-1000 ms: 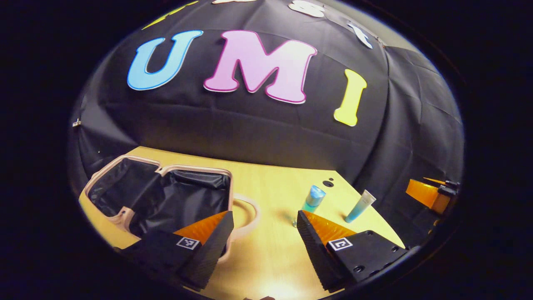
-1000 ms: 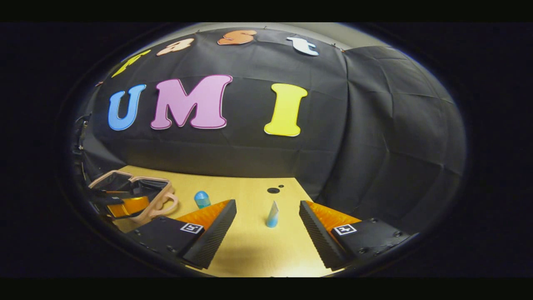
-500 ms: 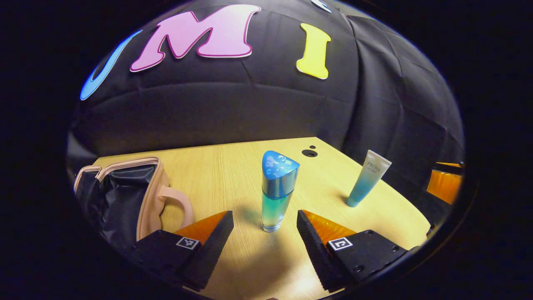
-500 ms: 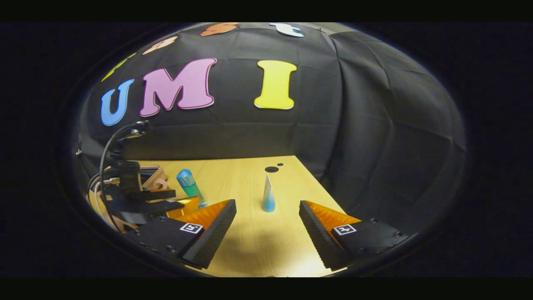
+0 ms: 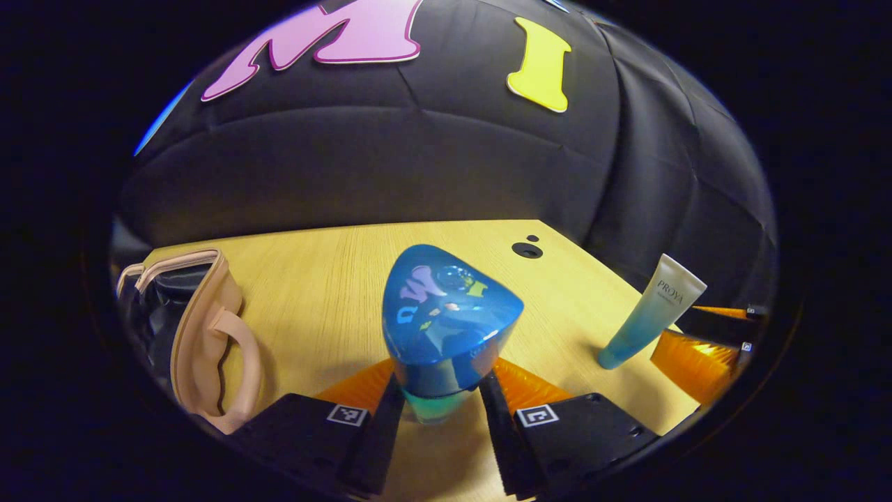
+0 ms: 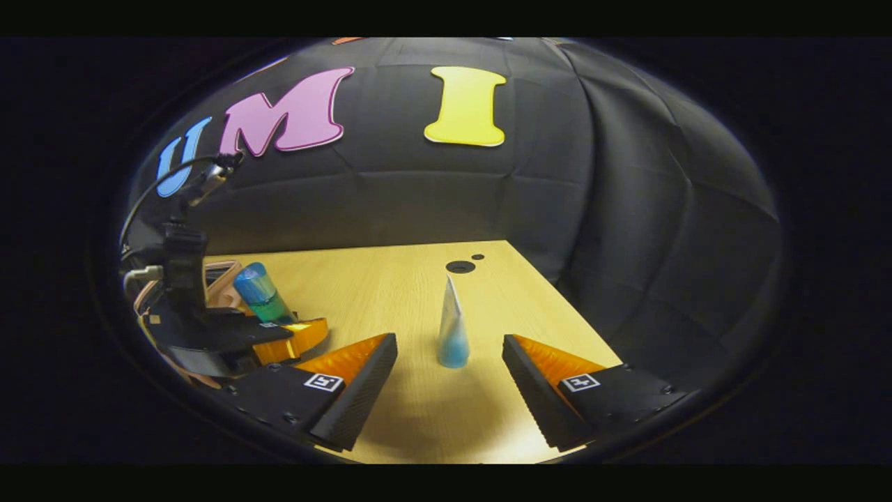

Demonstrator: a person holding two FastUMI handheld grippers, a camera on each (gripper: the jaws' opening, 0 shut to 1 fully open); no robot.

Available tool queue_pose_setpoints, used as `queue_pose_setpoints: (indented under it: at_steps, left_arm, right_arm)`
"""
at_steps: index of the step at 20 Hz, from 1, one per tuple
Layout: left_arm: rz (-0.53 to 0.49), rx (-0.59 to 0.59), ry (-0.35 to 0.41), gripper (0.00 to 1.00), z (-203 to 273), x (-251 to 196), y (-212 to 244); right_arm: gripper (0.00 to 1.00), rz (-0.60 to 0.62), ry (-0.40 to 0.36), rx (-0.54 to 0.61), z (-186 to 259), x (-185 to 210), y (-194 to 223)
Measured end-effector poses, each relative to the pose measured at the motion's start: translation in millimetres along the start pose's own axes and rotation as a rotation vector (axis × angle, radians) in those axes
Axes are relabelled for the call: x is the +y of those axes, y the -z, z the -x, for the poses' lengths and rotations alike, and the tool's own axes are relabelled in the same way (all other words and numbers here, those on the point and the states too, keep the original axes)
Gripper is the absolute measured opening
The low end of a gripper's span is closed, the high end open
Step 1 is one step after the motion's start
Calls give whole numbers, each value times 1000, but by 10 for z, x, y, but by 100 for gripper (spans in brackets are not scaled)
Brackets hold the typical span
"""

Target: First open the suitcase, pack the skin care products into it, and then close the suitcase.

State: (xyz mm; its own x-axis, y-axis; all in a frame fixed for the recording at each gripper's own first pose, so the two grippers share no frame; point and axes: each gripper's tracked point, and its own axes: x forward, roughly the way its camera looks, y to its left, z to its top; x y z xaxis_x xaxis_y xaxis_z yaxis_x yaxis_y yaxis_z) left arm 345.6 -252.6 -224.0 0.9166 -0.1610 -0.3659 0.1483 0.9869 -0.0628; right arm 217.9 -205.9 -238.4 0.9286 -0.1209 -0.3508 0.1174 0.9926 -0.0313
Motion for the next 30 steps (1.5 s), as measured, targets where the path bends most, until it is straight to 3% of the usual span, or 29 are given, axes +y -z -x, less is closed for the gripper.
queue_pose_setpoints:
  at_steps: [1,6,7,8,11,12,13,15,16,22,26,30]
  left_arm:
    - [1,3,-2,49,37,-1,-1]
    - [26,24,11,49,99,52,56]
    - [41,24,12,45,121,64,70]
    - [50,23,14,47,136,76,71]
    - [39,20,14,48,152,90,87]
    - [33,17,14,47,154,93,83]
    - [27,17,12,46,165,95,96]
    - [22,13,12,45,186,91,111]
    - [22,10,19,45,197,90,114]
    - [68,-10,32,43,451,178,105]
    - [47,-62,20,43,806,333,-164]
    - [101,-144,-75,47,1410,762,-602]
  right_arm:
    - [96,-5,2,0,-80,14,12]
    - [96,-8,47,6,-415,-26,92]
    - [90,-4,43,23,-460,-9,165]
    - [95,6,42,36,-490,-4,217]
    - [81,35,60,41,-567,-37,263]
    - [72,33,59,44,-580,-27,288]
    - [55,40,63,47,-591,-37,306]
    - [39,46,50,39,-591,-11,298]
    - [42,50,39,38,-576,15,294]
    - [31,100,-37,-76,-166,308,-108]
    - [36,120,-117,-140,234,734,-436]
    - [31,167,-220,-188,611,1341,-738]
